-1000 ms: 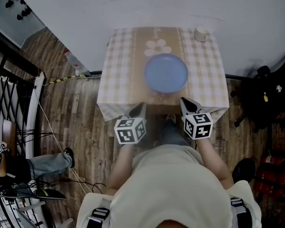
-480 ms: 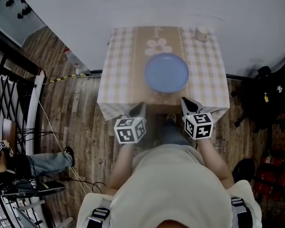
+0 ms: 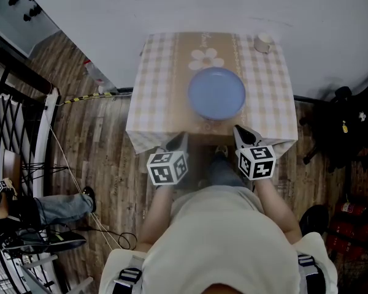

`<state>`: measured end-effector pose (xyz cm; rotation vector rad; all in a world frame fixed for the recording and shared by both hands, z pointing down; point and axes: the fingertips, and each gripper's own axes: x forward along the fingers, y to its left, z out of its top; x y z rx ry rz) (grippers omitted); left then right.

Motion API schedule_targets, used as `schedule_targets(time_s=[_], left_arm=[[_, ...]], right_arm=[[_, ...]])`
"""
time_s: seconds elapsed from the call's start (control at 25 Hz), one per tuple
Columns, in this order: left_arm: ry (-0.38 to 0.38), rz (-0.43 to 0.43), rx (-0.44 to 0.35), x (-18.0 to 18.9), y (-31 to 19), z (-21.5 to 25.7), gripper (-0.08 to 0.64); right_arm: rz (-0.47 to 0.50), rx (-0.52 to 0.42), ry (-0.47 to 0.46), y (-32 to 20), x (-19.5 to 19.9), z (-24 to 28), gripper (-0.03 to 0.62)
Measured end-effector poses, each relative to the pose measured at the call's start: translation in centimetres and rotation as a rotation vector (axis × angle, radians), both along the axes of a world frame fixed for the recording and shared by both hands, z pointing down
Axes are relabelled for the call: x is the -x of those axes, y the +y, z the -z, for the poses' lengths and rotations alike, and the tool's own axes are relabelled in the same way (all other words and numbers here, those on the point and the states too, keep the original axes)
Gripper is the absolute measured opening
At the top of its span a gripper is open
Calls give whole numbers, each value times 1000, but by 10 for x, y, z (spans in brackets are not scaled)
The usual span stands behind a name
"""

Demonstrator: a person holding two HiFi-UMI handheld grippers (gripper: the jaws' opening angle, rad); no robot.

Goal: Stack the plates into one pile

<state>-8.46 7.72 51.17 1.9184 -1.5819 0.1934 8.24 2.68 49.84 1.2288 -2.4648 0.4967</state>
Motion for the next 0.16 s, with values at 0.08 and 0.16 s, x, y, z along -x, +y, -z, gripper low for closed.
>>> schedule_targets(time_s=[0.08, 0.16], left_arm=[[0, -1, -1, 0, -1, 0, 15], [0, -2, -1, -1, -2, 0, 15]], right_arm=[[-1, 0, -3, -1, 0, 0, 0], [-2, -1, -5, -2, 0, 0, 0]])
